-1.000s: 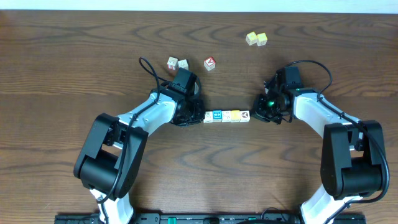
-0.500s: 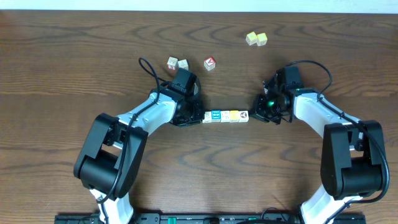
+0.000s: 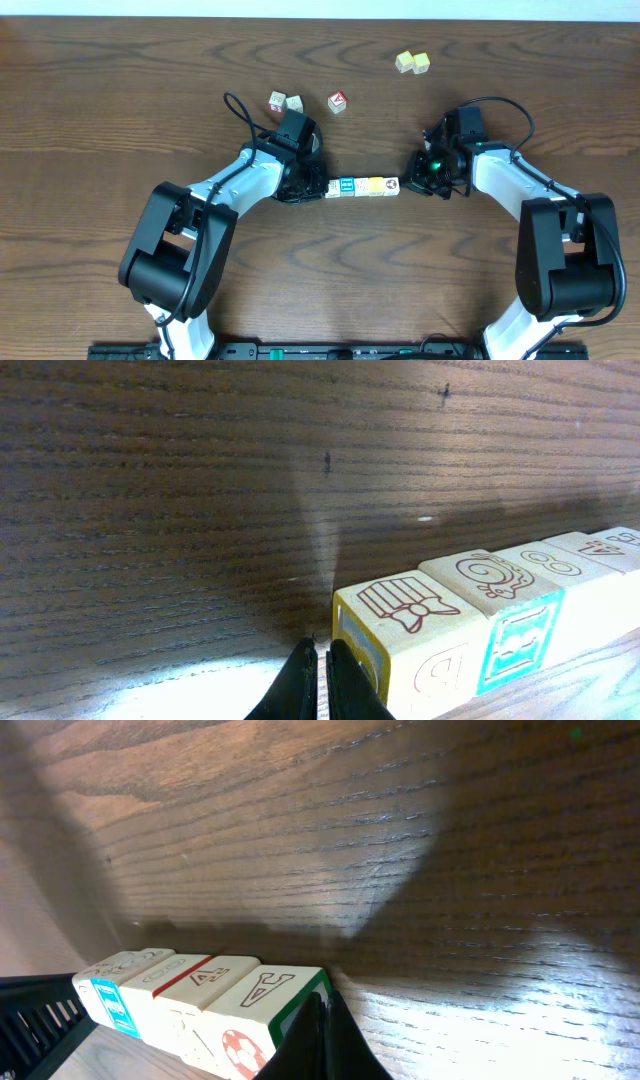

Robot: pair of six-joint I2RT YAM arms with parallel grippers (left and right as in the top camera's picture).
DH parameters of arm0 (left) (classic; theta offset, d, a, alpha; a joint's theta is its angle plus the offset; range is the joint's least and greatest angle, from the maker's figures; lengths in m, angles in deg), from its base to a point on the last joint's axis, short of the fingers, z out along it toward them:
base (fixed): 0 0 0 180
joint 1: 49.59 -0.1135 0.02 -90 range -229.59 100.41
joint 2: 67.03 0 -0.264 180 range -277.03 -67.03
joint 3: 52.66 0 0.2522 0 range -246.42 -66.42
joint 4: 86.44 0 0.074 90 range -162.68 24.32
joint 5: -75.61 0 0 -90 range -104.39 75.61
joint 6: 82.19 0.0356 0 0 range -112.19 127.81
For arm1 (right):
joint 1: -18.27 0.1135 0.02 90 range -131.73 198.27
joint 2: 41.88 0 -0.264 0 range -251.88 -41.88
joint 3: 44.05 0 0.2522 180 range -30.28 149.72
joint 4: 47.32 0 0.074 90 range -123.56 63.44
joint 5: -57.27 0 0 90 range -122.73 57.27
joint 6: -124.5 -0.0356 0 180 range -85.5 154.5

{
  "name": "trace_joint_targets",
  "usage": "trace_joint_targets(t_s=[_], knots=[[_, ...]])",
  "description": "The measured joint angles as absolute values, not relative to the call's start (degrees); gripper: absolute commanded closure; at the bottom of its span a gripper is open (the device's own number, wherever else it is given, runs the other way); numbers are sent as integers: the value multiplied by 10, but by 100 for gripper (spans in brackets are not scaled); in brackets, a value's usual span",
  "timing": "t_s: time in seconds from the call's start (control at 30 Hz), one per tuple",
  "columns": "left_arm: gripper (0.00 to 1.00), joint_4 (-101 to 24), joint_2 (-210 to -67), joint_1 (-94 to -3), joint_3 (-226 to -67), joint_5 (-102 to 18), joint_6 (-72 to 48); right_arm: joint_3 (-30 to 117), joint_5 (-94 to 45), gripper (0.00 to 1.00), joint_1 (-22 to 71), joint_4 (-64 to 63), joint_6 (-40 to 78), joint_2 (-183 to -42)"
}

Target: Lift 5 blocks

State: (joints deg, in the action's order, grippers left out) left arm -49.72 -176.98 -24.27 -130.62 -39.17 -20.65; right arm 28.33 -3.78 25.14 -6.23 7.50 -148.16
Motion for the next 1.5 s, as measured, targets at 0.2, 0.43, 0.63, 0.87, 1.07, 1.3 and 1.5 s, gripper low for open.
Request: trace_joint_targets(t_s=[0.2, 0.43, 0.63, 0.87, 1.07, 1.3, 1.5], knots=[[93, -497, -1770, -243, -1306, -392, -207, 283, -37, 99, 251, -62, 75, -1482], [93, -496, -1766, -243, -1306, -391, -206, 283, -36, 99, 251, -63, 75, -1482], [93, -495, -1760, -244, -1306, -391, -207, 283, -31, 99, 251, -64, 75, -1482], [93, -492, -1753, -244, -1306, -389, -207, 283, -27, 99, 251, -64, 75, -1482], [93, -493, -1733, -245, -1306, -384, -207, 284, -27, 99, 251, -64, 75, -1482], [93, -492, -1731, -246, -1306, -383, -207, 291, -21, 99, 250, -64, 75, -1482], [93, -492, -1731, -247, -1306, -382, -206, 295, -18, 99, 250, -62, 75, -1482]])
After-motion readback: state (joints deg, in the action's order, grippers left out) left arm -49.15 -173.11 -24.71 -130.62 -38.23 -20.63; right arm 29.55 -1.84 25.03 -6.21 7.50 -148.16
